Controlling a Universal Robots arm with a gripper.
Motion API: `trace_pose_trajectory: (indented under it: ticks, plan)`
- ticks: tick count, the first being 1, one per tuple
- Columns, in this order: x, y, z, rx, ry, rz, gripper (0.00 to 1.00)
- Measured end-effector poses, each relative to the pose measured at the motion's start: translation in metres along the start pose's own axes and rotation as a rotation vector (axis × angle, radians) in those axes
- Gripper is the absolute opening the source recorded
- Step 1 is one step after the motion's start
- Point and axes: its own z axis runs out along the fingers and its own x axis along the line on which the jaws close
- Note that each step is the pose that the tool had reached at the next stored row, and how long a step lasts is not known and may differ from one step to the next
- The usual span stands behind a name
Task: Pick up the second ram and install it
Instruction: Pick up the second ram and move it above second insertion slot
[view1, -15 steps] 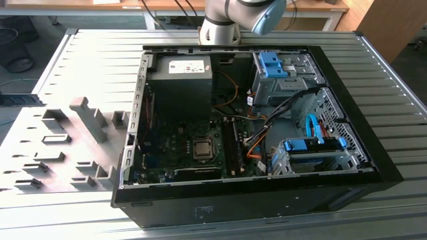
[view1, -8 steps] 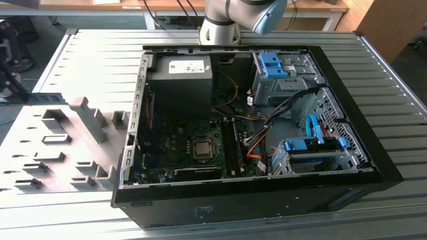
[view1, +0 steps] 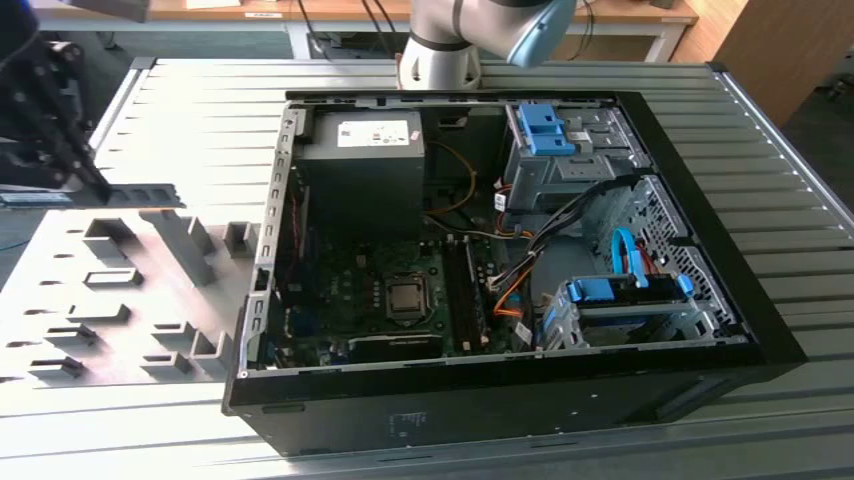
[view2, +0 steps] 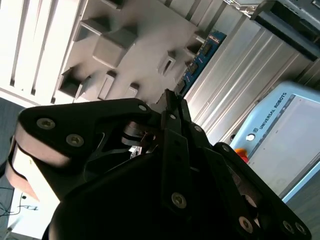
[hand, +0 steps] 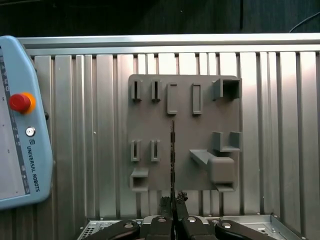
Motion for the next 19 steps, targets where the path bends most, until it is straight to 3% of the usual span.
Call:
trace_pose_trajectory:
  ticks: [19]
  plan:
    - [-0.009,-0.0679,0.005,-0.0045,0.0001,0.0,0.14]
